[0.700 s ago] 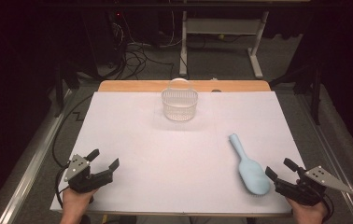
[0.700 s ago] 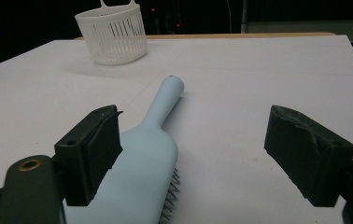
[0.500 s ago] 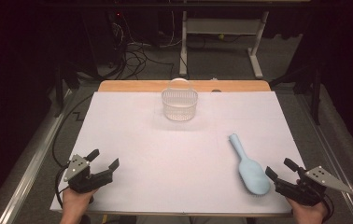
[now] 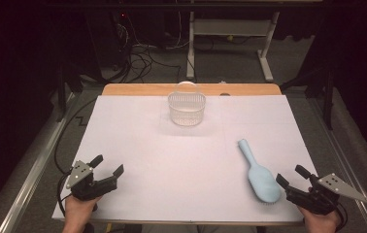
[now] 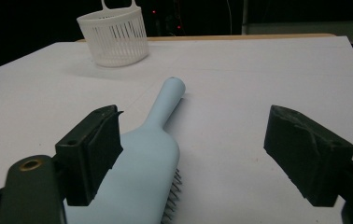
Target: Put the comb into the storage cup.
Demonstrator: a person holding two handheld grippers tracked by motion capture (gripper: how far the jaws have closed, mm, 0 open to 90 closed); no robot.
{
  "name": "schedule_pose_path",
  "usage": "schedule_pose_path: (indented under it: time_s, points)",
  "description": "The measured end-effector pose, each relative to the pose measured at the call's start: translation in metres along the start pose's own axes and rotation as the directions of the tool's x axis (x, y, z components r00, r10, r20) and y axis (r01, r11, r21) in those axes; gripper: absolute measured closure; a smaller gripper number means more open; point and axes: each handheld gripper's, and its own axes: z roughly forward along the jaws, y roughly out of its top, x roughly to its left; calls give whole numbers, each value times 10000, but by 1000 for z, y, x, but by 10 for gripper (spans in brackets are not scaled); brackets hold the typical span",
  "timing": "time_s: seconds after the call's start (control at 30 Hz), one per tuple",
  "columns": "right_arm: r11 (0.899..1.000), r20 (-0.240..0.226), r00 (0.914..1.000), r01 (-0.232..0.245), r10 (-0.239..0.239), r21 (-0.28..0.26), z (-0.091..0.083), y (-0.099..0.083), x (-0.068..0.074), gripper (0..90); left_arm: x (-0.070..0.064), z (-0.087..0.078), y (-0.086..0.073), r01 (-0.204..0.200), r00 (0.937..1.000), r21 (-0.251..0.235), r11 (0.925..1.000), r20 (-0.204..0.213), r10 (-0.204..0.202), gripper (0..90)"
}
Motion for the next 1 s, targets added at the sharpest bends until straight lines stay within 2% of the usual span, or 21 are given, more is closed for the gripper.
schedule_pose_path:
  time_s: [0.37, 0.47, 1.0]
  points:
    - [10000, -161, 9999, -45, 44, -30, 0, 0, 1, 202, 0, 0, 0, 22, 10000, -25, 10000, -14, -22, 144]
    - [9998, -325, 9993, -189, 186, -92, -2, 1, 2, 202, 1, 0, 0, 33, 10000, -23, 10000, -10, -33, 143]
    - [9996, -488, 9987, 166, -177, -227, 0, 8, 8, 207, 1, 0, 0, 91, 10000, -41, 10000, -6, -91, 144]
